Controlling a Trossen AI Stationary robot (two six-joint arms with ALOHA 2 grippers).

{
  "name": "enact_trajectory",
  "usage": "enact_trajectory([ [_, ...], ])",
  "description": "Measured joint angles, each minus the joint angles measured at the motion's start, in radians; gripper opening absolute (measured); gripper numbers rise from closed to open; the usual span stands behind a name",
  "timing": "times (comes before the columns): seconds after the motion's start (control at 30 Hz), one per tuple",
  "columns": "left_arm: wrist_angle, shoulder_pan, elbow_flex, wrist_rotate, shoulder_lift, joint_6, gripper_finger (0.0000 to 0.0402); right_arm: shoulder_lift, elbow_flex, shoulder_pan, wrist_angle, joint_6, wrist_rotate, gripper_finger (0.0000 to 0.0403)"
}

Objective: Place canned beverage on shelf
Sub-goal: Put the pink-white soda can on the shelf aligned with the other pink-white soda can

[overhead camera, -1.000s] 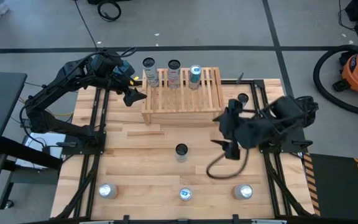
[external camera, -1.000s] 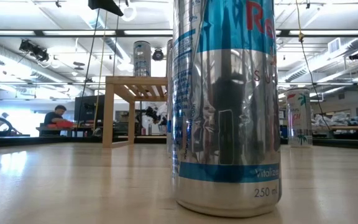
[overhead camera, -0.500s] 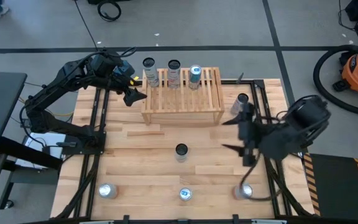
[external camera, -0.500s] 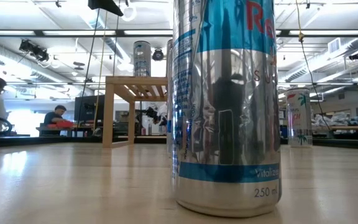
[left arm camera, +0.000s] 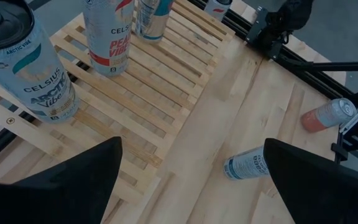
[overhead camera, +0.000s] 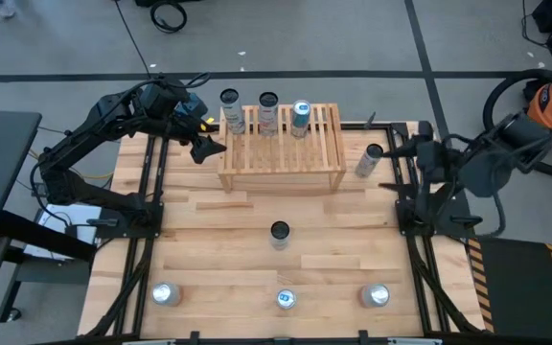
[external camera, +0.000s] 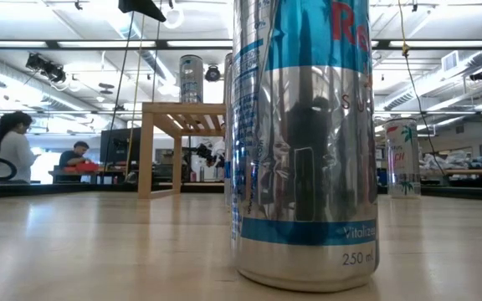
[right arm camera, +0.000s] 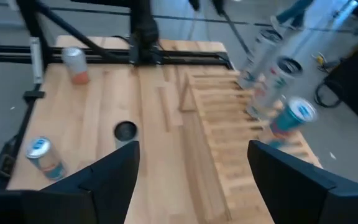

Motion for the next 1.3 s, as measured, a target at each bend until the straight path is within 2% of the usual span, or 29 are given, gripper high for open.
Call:
enact_trajectory([
  [0.37, 0.000, 0.000, 0.000, 0.000, 0.000, 0.000, 0.0393, -0.310, -0.481, 0.000, 0.178, 0.131, -0.005, 0.0307],
  [0.5, 0.000, 0.000, 0.000, 0.000, 0.000, 0.001, 0.0393, -0.377, -0.634, 0.000, 0.264, 0.190, -0.087, 0.0307],
  [0.6, 0.000, 0.000, 0.000, 0.000, 0.000, 0.001, 0.0393, -0.400, -0.736, 0.000, 0.326, 0.221, -0.157, 0.0307],
  [0.9, 0.007, 0.000, 0.000, 0.000, 0.000, 0.000, 0.0393, -0.401, -1.011, 0.000, 0.533, 0.300, -0.274, 0.0307],
  [1.1, 0.035, 0.000, 0.000, 0.000, 0.000, 0.000, 0.0393, -0.402, -1.124, 0.001, 0.669, 0.303, -0.415, 0.0307],
  [1.3, 0.035, 0.000, 0.000, 0.000, 0.000, 0.000, 0.0393, -0.402, -1.190, 0.027, 0.706, 0.368, -0.444, 0.0307],
])
